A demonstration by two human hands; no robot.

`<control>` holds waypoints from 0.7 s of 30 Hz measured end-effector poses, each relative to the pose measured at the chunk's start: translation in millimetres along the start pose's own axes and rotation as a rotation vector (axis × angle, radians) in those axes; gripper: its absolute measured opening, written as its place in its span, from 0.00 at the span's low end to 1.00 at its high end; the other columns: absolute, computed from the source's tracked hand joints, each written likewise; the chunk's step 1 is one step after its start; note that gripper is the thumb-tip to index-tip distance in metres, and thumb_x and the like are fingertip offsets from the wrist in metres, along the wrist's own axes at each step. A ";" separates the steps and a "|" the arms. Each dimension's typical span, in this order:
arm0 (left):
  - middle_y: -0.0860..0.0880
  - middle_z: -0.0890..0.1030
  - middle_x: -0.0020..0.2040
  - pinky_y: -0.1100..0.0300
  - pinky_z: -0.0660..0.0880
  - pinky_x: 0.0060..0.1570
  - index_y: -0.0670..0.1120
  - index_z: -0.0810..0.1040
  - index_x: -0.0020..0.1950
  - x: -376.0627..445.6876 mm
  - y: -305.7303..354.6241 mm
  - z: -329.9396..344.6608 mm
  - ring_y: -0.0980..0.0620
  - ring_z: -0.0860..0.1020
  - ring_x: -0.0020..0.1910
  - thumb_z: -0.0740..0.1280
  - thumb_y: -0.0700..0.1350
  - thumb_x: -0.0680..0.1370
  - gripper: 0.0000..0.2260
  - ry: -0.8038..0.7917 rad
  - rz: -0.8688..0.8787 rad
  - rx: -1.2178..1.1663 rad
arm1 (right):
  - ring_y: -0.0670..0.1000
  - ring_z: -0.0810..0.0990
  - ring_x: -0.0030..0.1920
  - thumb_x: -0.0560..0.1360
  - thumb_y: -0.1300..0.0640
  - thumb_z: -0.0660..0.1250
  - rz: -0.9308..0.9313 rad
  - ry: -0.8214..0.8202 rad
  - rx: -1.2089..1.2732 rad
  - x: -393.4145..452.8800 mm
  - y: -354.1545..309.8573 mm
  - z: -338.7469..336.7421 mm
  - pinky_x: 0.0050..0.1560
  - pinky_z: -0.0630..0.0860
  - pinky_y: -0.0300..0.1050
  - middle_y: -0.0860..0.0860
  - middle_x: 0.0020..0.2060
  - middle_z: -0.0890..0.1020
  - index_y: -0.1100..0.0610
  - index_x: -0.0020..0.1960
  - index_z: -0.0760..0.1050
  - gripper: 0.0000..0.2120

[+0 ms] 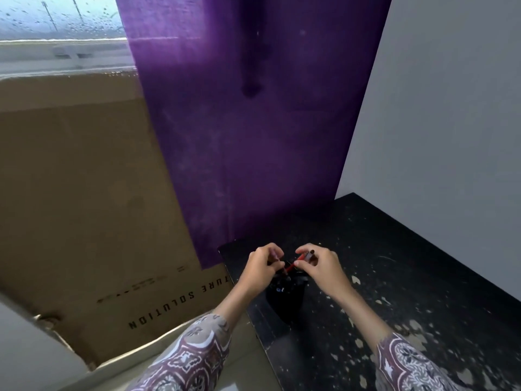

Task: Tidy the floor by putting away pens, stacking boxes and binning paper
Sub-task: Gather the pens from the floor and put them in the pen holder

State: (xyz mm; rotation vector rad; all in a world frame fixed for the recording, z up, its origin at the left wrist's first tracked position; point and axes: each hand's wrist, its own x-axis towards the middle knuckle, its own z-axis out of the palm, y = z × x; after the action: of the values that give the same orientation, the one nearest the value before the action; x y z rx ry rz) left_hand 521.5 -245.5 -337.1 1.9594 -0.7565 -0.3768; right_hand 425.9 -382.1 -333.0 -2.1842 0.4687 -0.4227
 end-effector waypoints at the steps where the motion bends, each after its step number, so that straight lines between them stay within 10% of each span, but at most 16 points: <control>1: 0.54 0.76 0.37 0.75 0.71 0.35 0.44 0.76 0.46 0.2 -1.9 -0.8 0.65 0.76 0.35 0.67 0.38 0.75 0.03 -0.008 0.003 0.011 | 0.41 0.73 0.33 0.71 0.59 0.72 -0.005 0.005 0.002 -0.6 1.4 -0.5 0.35 0.70 0.28 0.50 0.35 0.79 0.56 0.47 0.79 0.05; 21: 0.54 0.72 0.33 0.73 0.66 0.31 0.49 0.70 0.39 6.9 4.9 -0.7 0.60 0.68 0.32 0.60 0.36 0.77 0.10 -0.119 0.066 0.085 | 0.45 0.78 0.43 0.73 0.60 0.70 -0.067 -0.102 0.006 2.7 -3.1 1.3 0.43 0.72 0.28 0.49 0.42 0.81 0.57 0.49 0.80 0.05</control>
State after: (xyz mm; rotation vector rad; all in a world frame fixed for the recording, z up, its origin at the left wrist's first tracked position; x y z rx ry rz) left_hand 525.3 -251.2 -332.1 1.9990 -0.9250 -0.4303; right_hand 429.5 -380.7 -331.0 -2.2089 0.3386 -0.3463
